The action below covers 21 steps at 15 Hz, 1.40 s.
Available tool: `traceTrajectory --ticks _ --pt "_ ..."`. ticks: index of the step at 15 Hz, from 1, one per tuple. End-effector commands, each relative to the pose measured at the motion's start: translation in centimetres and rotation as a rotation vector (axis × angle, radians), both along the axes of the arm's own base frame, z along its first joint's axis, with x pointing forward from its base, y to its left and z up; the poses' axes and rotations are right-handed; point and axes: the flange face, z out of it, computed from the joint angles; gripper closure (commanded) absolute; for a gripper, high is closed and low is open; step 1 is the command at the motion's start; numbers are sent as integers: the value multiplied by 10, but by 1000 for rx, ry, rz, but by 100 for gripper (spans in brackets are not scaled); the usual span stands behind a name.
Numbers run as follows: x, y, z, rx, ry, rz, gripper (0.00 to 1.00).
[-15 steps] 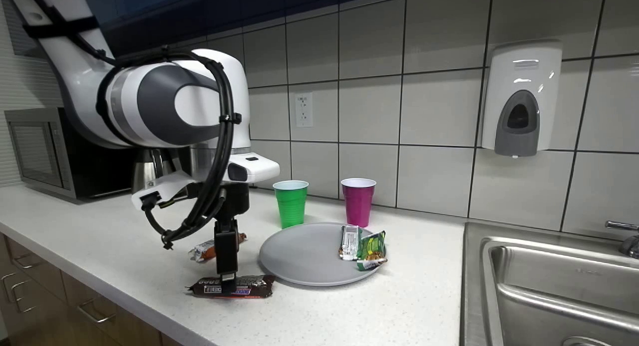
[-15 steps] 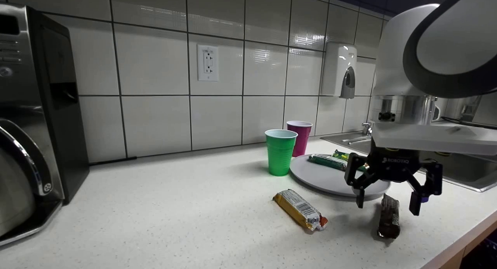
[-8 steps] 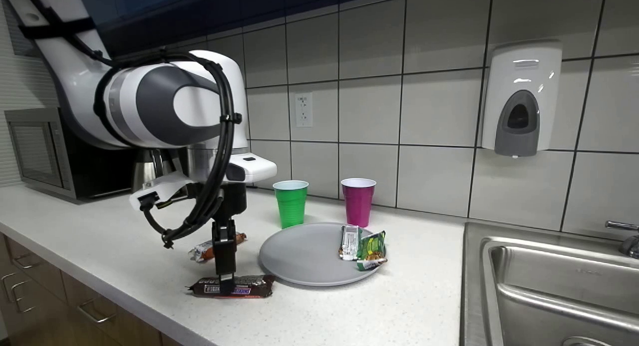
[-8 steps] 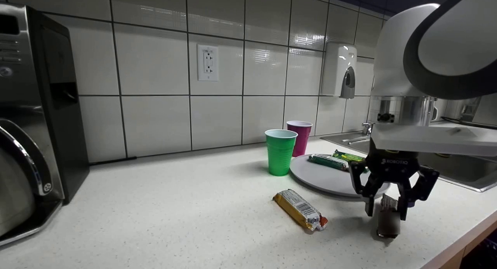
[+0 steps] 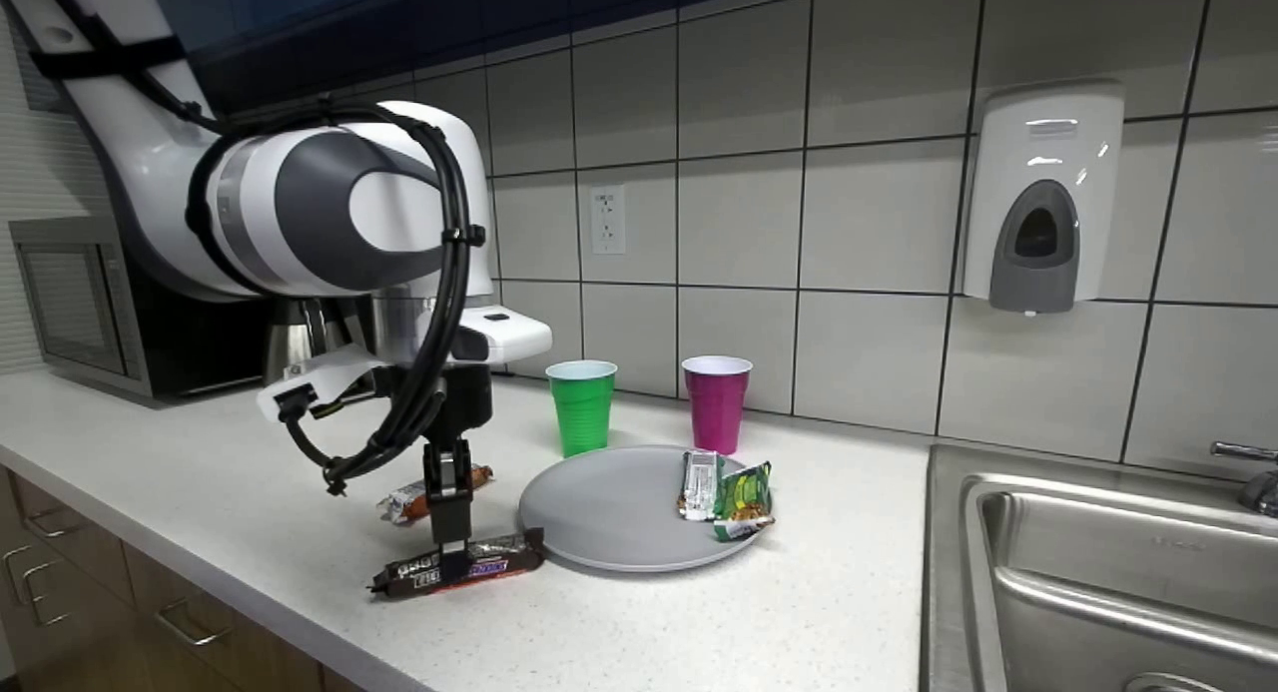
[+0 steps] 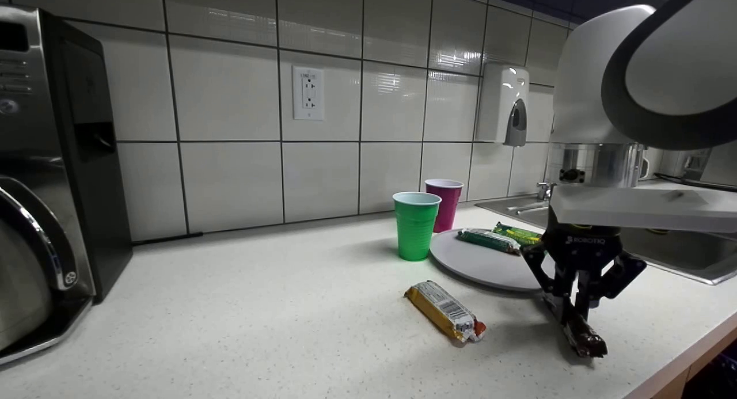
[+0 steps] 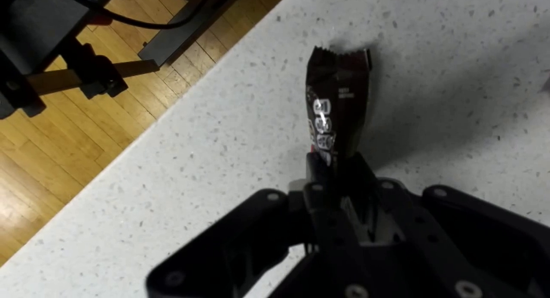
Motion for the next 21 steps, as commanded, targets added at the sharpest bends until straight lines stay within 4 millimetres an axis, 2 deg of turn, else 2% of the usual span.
traceTrajectory --ticks 1,5,10,15,21 --pt "-4 4 5 -14 -5 -10 96" --pt "-7 7 17 -10 -3 3 96" --pt "-8 12 45 -14 -28 21 96" --pt "1 5 71 -20 -67 4 96" --pt "22 -7 72 -22 -71 -35 96"
